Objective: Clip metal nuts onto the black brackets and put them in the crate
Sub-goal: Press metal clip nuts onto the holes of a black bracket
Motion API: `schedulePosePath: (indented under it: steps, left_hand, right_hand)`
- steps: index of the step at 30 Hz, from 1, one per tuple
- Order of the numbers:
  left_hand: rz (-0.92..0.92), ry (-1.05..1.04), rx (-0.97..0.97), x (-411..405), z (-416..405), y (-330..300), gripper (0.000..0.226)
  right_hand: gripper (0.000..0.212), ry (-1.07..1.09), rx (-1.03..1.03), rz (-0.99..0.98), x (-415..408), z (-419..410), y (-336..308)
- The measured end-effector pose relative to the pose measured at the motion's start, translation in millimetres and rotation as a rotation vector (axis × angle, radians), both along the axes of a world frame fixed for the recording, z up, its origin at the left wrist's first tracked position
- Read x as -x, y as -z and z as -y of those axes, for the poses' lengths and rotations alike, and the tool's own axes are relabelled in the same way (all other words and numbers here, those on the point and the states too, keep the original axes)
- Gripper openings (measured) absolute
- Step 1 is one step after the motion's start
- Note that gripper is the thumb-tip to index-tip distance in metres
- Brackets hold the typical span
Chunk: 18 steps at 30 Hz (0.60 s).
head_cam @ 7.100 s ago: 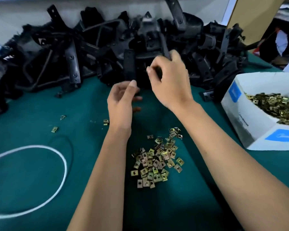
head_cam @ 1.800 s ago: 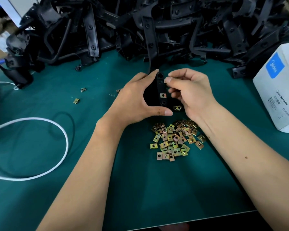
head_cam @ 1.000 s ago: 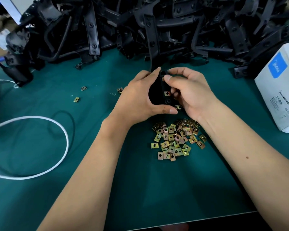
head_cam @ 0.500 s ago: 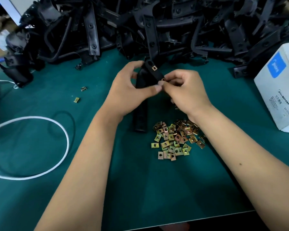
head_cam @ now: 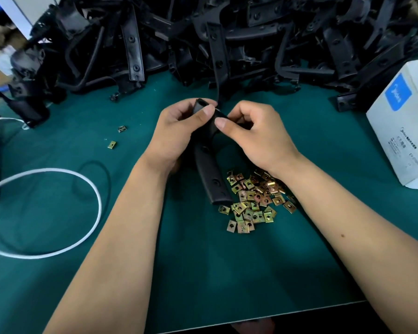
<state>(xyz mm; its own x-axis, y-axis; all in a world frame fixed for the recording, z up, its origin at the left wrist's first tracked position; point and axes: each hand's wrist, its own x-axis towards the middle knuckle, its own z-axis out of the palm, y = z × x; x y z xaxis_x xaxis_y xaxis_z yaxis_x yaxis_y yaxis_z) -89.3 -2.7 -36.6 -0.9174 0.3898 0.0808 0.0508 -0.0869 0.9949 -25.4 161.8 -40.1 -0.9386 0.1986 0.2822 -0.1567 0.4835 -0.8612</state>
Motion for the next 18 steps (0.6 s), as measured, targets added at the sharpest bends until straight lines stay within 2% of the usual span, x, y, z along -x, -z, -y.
schedulePosePath:
  steps: [4, 9, 18]
  left_hand:
    - [0.062, 0.039, -0.008, 0, 2, -1, 0.010]
    - [0.036, 0.040, 0.029, 0, 2, 1, 0.010]
    - [0.011, 0.062, -0.091, -7, 5, -2, 0.012]
  right_hand:
    - [0.026, -0.008, 0.038, 0.027, 0, -1, 2]
    - [0.026, 0.007, -0.011, -0.004, -2, 0, 1]
    - [0.021, -0.001, -0.058, -0.084, -10, 2, -9]
